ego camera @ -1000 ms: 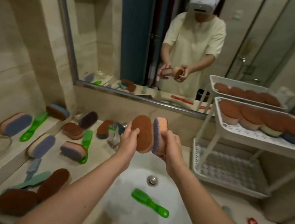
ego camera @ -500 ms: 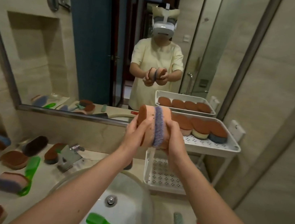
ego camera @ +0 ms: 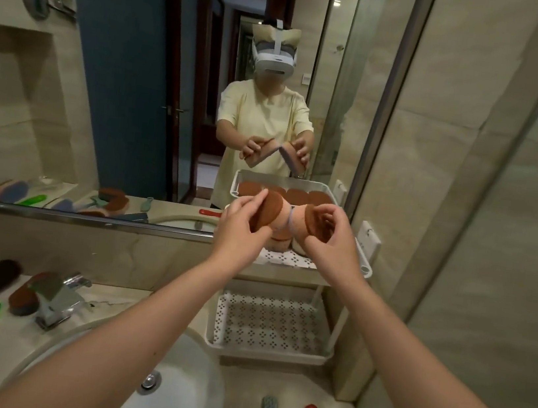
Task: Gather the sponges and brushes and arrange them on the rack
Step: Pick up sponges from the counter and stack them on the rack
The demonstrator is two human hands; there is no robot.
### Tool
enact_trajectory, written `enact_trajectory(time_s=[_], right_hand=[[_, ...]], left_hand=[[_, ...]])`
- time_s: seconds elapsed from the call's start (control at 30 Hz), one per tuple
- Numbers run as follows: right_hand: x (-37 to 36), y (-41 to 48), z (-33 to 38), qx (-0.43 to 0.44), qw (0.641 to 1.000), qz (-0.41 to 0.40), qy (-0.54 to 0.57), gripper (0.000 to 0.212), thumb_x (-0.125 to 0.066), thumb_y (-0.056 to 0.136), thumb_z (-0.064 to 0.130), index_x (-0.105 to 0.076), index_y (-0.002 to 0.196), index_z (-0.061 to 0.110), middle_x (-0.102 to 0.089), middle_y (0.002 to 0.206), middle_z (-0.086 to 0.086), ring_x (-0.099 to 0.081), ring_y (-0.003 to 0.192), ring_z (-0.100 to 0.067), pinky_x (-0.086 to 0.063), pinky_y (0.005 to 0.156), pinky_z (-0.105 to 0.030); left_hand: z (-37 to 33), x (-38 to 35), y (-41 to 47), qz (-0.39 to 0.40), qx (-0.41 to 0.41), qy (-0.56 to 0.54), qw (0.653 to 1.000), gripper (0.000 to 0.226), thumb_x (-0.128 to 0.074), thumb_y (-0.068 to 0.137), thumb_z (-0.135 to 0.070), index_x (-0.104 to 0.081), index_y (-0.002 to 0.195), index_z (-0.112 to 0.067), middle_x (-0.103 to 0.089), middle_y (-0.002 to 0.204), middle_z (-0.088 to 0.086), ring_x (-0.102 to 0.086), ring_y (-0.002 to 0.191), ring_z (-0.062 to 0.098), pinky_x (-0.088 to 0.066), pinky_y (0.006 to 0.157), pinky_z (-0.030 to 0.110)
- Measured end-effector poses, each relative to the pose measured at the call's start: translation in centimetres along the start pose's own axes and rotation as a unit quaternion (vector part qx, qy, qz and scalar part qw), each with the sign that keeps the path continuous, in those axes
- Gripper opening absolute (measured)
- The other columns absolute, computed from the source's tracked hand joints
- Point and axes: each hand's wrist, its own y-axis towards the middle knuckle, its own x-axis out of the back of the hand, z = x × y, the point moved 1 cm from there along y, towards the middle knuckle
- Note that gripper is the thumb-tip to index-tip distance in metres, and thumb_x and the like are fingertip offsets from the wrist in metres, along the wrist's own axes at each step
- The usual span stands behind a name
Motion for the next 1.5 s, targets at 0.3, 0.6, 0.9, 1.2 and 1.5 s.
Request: enact_trajectory(time_s=[0.3, 0.6, 0.9, 1.2, 1.5], right_hand=[[0.4, 1.0, -4.0, -0.015, 0.967, 0.06, -0.248, 0.035, -0.06, 0.071, 0.011, -0.055, 0.092, 0.039, -0.056, 0.104, 0.017, -0.05, 0.113, -0.015, -0.021, 0.113, -0.056], [-0.6, 0.7, -5.9, -0.025, 0.95, 0.066, -0.305, 0.018, -0.051, 0.085, 0.025, -0.065, 0.093, 0.031, -0.059, 0.115, 0.008, -0.047, 0.118, -0.017, -0.01, 0.119, -0.053], [-1.4, -1.1, -5.1, 0.071, 0.982, 0.021, -0.175, 0.023, -0.054, 0.087, 0.018, -0.064, 0.106, 0.027, -0.053, 0.116, 0.013, -0.045, 0.113, -0.004, -0.044, 0.1, -0.035], [-8.1, -4.2, -0.1, 0.147, 0.989, 0.029, -0.009, 0.026, -0.053, 0.086, 0.003, -0.061, 0.098, 0.025, -0.056, 0.094, 0.016, -0.055, 0.087, -0.001, -0.05, 0.075, -0.024], [-19.5, -6.3, -0.5, 0.039, 0.972, 0.229, -0.013, 0.041, -0.049, 0.084, 0.011, -0.055, 0.121, 0.026, -0.05, 0.12, 0.008, -0.054, 0.1, -0.003, -0.047, 0.092, -0.025]], left_hand=[[2.3, -3.0, 0.0, 0.074, -0.059, 0.297, 0.95, 0.061, -0.053, 0.084, -0.026, -0.037, 0.14, -0.044, -0.038, 0.144, -0.004, -0.024, 0.138, 0.017, 0.002, 0.12, 0.044], [3.0, -4.4, -1.0, 0.122, -0.058, 0.32, 0.938, 0.053, -0.026, 0.082, -0.041, -0.049, 0.13, -0.042, -0.04, 0.136, -0.004, -0.032, 0.131, 0.017, -0.014, 0.117, 0.043], [2.5, -3.0, -1.9, 0.068, -0.067, 0.198, 0.976, 0.044, -0.045, 0.09, -0.029, -0.045, 0.133, -0.038, -0.044, 0.129, -0.016, -0.043, 0.118, 0.006, -0.043, 0.097, 0.031], [4.7, 3.0, -6.1, -0.132, -0.011, 0.017, 0.991, 0.038, -0.046, 0.088, -0.004, -0.056, 0.094, -0.04, -0.054, 0.1, -0.022, -0.053, 0.094, -0.009, -0.041, 0.075, 0.003], [14.5, 9.0, -7.5, -0.13, 0.158, -0.01, 0.979, 0.037, -0.048, 0.085, -0.001, -0.058, 0.09, -0.036, -0.063, 0.103, -0.008, -0.06, 0.094, 0.005, -0.048, 0.082, 0.026]])
